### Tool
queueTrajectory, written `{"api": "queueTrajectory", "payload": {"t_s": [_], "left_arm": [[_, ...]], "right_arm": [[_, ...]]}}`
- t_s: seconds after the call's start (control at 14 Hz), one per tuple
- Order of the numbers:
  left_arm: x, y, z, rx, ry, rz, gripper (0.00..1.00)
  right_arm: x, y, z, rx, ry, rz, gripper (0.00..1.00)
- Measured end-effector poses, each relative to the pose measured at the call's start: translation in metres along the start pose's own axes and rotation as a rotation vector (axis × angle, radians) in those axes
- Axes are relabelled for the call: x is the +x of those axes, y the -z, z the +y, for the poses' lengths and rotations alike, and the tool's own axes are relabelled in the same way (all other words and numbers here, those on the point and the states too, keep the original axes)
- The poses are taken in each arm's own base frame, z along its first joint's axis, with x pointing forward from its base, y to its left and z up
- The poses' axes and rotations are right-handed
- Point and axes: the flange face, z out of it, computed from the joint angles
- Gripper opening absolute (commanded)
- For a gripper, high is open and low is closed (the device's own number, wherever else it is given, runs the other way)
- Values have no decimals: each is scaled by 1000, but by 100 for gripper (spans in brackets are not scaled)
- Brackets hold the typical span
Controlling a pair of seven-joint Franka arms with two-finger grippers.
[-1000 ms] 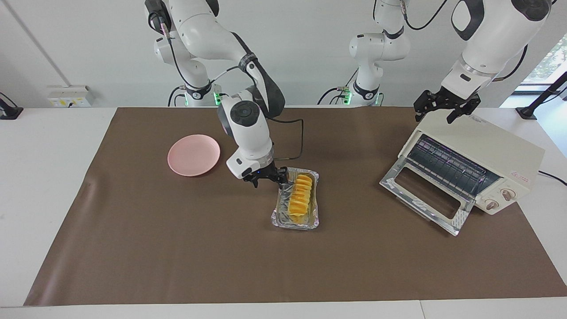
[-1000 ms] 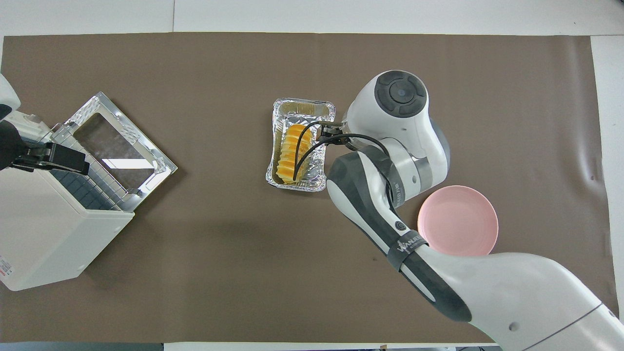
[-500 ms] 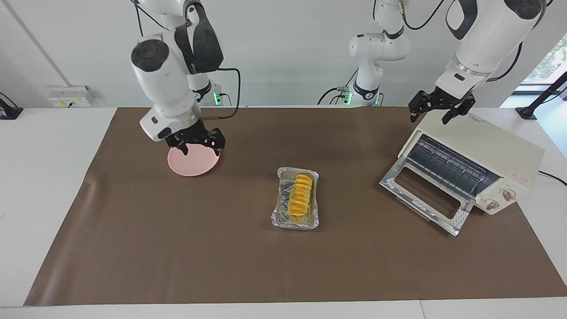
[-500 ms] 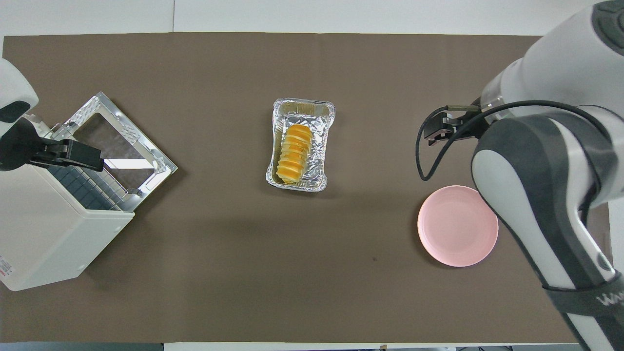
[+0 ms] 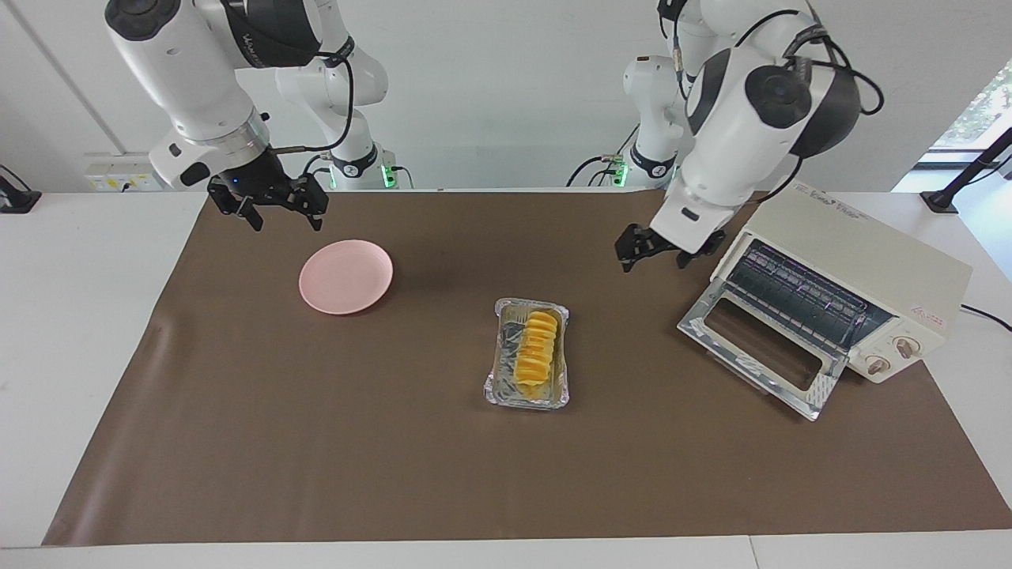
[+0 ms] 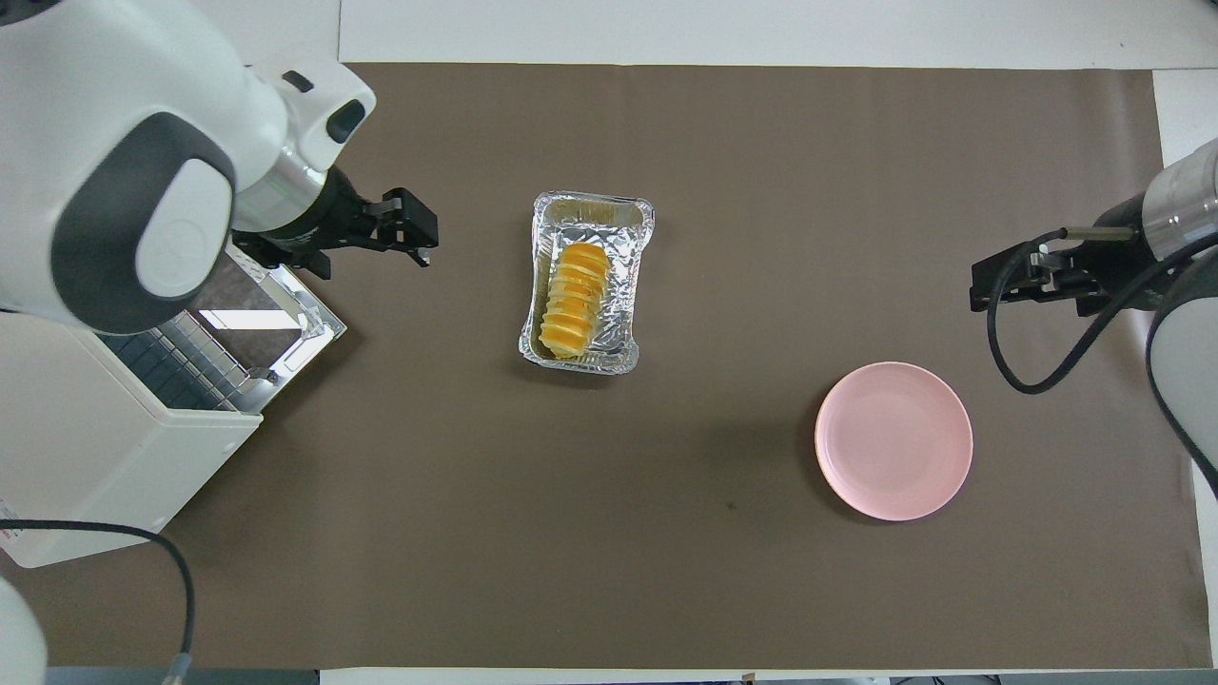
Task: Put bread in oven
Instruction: 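Reach the left gripper to the foil tray and grasp its rim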
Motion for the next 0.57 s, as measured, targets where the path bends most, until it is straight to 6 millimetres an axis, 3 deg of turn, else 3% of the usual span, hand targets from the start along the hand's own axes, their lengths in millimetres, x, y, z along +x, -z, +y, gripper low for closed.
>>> {"api": "queueTrajectory", "payload": {"t_s": [0.14, 0.36, 0.5, 0.57], "left_arm": [[-1, -23, 57, -7, 24, 25, 100], [-12, -64, 124, -34, 33, 73, 100], [-17, -111, 155, 4, 28, 70, 100], [-19, -156, 182, 19, 47, 88, 100]], "right_arm": [[2, -3, 8, 1, -15, -2, 100], [4, 2, 19, 2, -33, 20, 100], [5, 9, 32, -35, -44, 37, 100], [5, 13, 37, -58, -43, 47, 100]]}}
